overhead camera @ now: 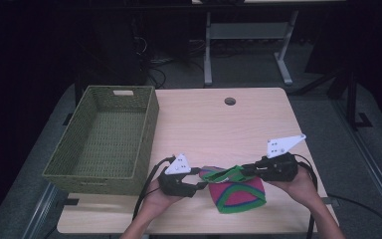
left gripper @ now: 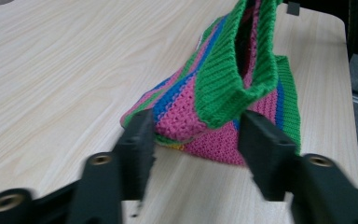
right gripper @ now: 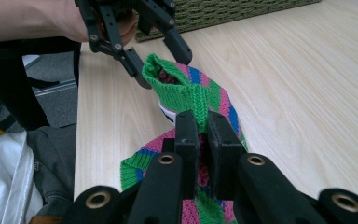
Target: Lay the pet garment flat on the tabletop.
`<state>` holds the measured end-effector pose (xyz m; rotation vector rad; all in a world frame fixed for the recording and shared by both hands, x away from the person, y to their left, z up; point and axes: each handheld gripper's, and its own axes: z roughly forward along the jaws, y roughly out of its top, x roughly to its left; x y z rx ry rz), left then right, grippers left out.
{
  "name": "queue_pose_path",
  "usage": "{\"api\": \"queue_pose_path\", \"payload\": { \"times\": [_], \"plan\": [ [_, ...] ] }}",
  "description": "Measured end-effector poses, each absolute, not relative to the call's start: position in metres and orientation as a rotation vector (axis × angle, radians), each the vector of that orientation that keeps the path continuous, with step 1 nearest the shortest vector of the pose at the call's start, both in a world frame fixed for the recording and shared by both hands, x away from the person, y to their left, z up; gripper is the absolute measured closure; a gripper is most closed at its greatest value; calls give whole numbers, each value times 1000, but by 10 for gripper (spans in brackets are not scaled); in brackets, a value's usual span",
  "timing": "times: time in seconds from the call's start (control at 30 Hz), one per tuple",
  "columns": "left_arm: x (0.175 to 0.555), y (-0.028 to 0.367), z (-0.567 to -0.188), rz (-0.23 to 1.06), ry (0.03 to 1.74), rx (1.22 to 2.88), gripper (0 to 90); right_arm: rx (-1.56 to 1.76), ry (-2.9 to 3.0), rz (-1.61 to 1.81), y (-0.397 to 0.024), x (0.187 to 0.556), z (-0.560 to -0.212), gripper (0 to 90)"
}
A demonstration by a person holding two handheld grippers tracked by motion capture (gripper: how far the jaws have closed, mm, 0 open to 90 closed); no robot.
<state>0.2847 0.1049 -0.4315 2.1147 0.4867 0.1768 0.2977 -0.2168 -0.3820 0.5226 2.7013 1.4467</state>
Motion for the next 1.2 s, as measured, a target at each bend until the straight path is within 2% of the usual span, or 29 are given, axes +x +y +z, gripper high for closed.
{"api": "queue_pose_path", "payload": {
  "times": [0.23,0.33,1.2],
  "plan": [
    [285,101,-434,166,431,2135,758,546,2705,1452,-222,298,-387,833],
    [284,99,-434,164,402,2157,810,542,2708,1451,-222,298,-388,833],
    [274,108,-420,164,348,2199,828,515,2748,1414,-217,279,-397,834]
  ]
}}
